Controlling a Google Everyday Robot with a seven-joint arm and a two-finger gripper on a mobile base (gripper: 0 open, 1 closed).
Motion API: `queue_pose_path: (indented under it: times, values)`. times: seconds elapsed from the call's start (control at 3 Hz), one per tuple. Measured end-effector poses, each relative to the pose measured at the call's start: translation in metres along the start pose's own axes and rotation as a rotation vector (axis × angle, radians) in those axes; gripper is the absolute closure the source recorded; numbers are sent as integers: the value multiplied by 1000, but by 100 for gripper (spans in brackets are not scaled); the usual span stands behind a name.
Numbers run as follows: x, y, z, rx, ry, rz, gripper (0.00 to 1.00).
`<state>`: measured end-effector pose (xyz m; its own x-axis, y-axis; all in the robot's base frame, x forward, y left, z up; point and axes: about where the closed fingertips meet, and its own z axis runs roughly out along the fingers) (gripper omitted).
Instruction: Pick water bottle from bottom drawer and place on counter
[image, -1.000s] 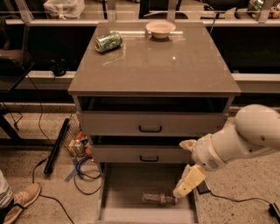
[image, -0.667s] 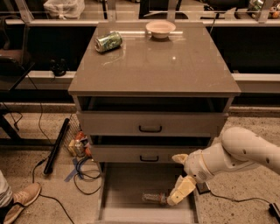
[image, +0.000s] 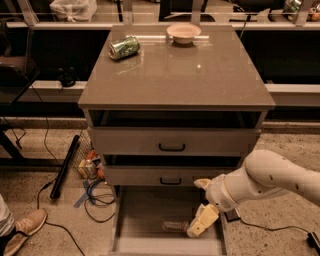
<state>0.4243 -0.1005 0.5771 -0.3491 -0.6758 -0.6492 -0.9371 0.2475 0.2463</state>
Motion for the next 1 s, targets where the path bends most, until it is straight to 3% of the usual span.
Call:
queue_pose_path:
  times: [0.33,0.67,1.0]
  values:
    - [28,-21,35,12,3,-4,0]
    - [31,-23,37,15,6,-6,0]
    - [59,-46,51,55,34,-21,0]
